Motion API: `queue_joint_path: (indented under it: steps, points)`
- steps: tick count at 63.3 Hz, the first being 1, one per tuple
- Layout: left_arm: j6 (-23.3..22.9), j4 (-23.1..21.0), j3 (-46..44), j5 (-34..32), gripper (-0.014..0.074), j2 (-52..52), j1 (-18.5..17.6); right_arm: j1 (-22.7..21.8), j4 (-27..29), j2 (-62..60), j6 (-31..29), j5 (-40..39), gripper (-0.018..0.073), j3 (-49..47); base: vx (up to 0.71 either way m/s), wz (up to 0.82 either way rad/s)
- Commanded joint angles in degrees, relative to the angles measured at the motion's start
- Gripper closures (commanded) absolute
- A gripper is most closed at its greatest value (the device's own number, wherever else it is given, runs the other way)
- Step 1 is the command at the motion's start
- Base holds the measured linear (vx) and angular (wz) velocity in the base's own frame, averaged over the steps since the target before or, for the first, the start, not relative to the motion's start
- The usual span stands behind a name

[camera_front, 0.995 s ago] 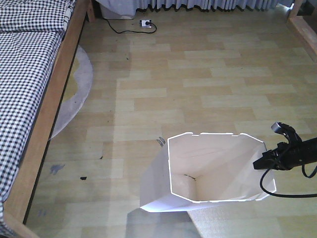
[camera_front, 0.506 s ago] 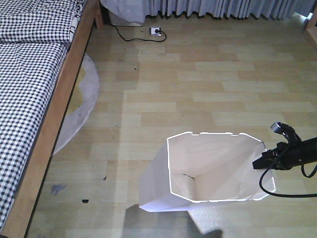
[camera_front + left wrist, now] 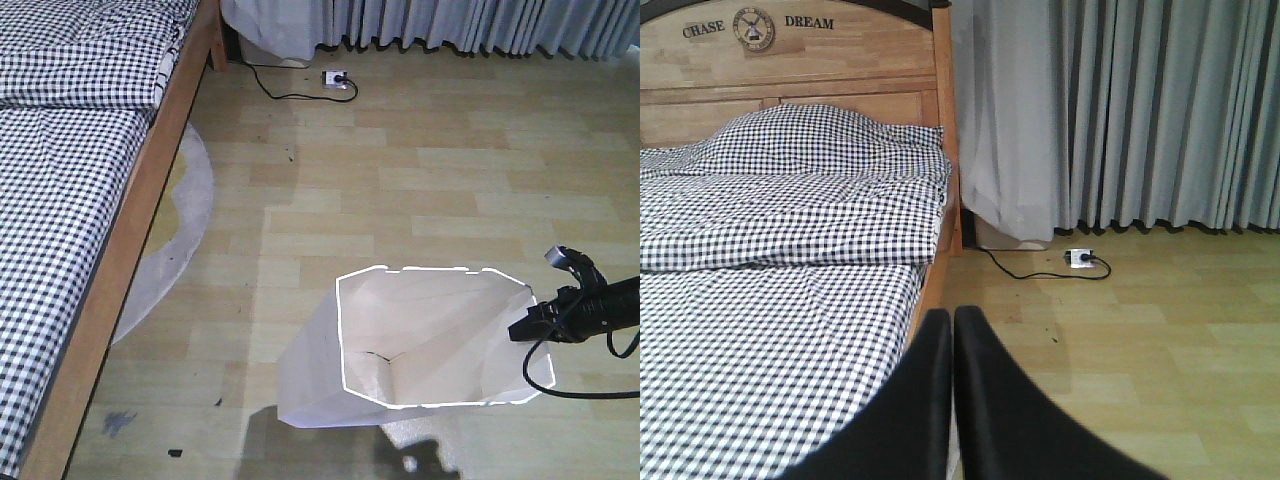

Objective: Move trash bin to bedside with robot
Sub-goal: 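Drive forward carrying the bin toward the bed and curtains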

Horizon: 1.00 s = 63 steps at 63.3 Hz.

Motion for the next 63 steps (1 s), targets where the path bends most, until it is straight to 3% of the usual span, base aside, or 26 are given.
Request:
queue_joint_path:
  steps: [1, 63]
  points:
    - [-0.3, -0.1, -1.4, -4.1, 0.0603, -0.3, -0.2, 0.0, 5.1, -4.3, 0.0, 14.1, 0.0564, -0.4, 0.24, 0.01]
    - [-0.3, -0.1, -1.4, -4.1, 0.0603, -0.3, -0.2, 0.0, 5.1, -4.3, 0.0, 14.1, 0.0564, -0.4, 0.25, -0.07]
